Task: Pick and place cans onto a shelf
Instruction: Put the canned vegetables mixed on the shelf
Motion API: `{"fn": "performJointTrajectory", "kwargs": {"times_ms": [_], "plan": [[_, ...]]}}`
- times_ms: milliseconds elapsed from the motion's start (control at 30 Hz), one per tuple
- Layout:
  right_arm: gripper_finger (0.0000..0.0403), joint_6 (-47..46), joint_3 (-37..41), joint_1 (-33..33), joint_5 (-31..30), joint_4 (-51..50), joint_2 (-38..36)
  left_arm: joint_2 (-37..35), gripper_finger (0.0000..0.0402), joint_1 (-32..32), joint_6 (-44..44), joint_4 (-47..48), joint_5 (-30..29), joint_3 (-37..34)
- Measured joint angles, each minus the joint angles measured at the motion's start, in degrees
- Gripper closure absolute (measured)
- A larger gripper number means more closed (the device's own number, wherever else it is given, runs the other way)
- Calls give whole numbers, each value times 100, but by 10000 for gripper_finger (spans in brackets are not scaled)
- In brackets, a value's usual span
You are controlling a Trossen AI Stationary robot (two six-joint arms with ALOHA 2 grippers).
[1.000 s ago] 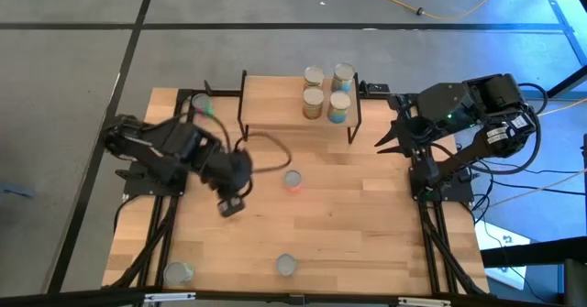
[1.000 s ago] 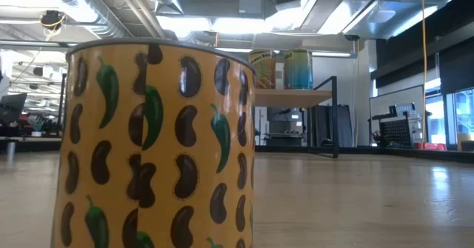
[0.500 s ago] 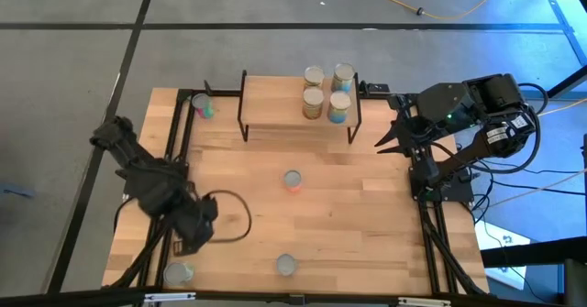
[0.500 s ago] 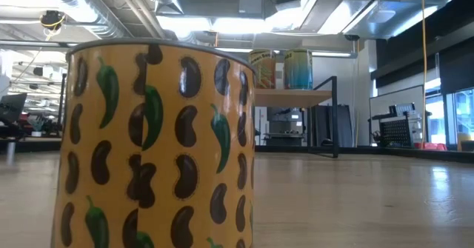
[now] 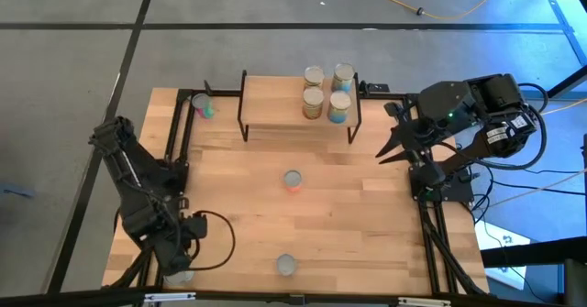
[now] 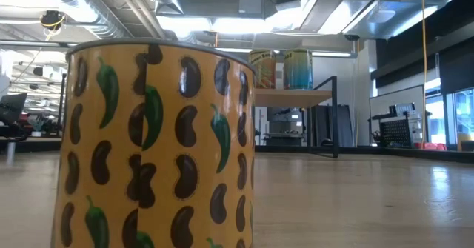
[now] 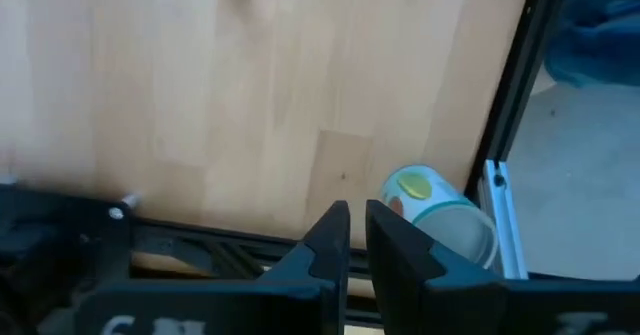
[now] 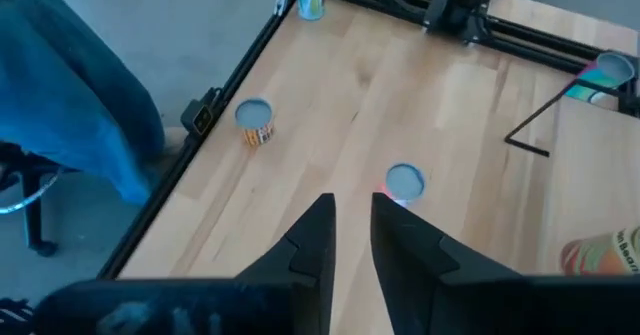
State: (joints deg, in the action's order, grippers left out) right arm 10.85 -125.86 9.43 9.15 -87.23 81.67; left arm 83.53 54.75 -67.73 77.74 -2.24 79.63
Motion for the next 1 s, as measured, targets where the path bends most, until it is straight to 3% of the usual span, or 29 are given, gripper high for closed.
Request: {"fn": "performJointTrajectory", "kwargs": {"times_ms": [267,600,833,1000], "plan": [[334,-163,0,0,-2,1,0,4,370,510,-506,-962,43,-443],[334,-163,0,0,-2,1,0,5,370,1182,-522,-2012,66,-1087],[334,-163,0,0,-2,83,0,7,373,1351,-764,-2080,69,-1276],[334,-176,0,0,-2,124,0,6,398,1319,-784,-2100,157,-1276]]}}
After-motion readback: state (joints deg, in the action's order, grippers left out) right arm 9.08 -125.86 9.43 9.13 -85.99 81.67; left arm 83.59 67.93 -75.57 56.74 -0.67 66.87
